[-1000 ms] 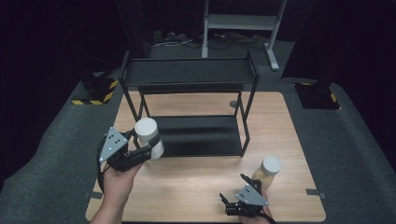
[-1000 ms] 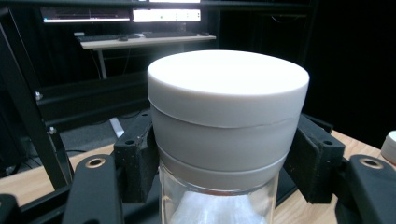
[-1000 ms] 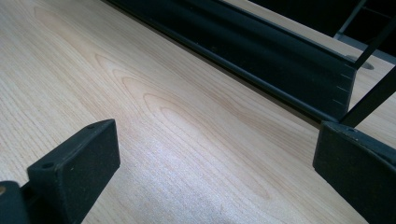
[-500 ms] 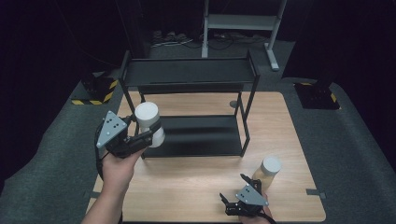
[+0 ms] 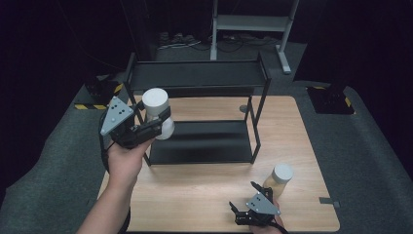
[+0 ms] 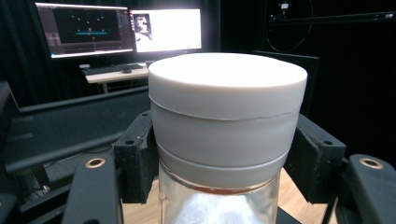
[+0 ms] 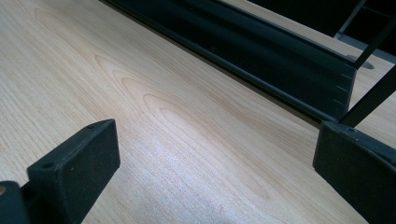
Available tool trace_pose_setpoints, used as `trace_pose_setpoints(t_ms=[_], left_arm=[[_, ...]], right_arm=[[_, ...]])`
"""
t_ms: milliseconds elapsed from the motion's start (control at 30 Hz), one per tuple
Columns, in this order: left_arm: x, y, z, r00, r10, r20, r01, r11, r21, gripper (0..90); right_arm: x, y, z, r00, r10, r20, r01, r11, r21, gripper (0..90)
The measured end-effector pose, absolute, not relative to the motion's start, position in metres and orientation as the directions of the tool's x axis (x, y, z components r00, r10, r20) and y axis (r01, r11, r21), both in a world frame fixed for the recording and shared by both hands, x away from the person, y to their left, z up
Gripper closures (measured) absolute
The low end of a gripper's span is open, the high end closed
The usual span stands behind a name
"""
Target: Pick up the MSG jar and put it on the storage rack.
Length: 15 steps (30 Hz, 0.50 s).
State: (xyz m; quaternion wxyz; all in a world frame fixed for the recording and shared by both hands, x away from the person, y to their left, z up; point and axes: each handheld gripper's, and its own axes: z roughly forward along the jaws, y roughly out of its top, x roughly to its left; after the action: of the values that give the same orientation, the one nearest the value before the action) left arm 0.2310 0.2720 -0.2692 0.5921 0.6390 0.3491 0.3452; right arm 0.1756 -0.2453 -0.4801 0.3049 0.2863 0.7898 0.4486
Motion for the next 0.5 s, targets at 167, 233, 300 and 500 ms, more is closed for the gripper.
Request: trace_pose_setpoints(t_ms=[167, 233, 300, 500], left_arm=[[0.238, 0.268, -0.257, 0.513, 0.858, 0.021, 0.029, -0.042, 0.999, 34.6], [0.241, 0.267, -0.253, 0.511, 0.859, 0.017, 0.026, -0.036, 0.999, 34.7], [0.243, 0.266, -0.250, 0.509, 0.861, 0.012, 0.026, -0.029, 0.999, 34.7], [0.249, 0.264, -0.240, 0.506, 0.862, 0.005, 0.018, -0.017, 1.000, 34.6]], right_arm=[[0.176, -0.245, -0.480, -0.650, 0.726, -0.224, 0.179, 0.433, 0.884, 0.0], [0.176, -0.246, -0.480, -0.650, 0.727, -0.222, 0.180, 0.431, 0.884, 0.0], [0.176, -0.246, -0.480, -0.650, 0.727, -0.221, 0.181, 0.430, 0.885, 0.0], [0.176, -0.246, -0.480, -0.651, 0.727, -0.219, 0.180, 0.428, 0.885, 0.0]])
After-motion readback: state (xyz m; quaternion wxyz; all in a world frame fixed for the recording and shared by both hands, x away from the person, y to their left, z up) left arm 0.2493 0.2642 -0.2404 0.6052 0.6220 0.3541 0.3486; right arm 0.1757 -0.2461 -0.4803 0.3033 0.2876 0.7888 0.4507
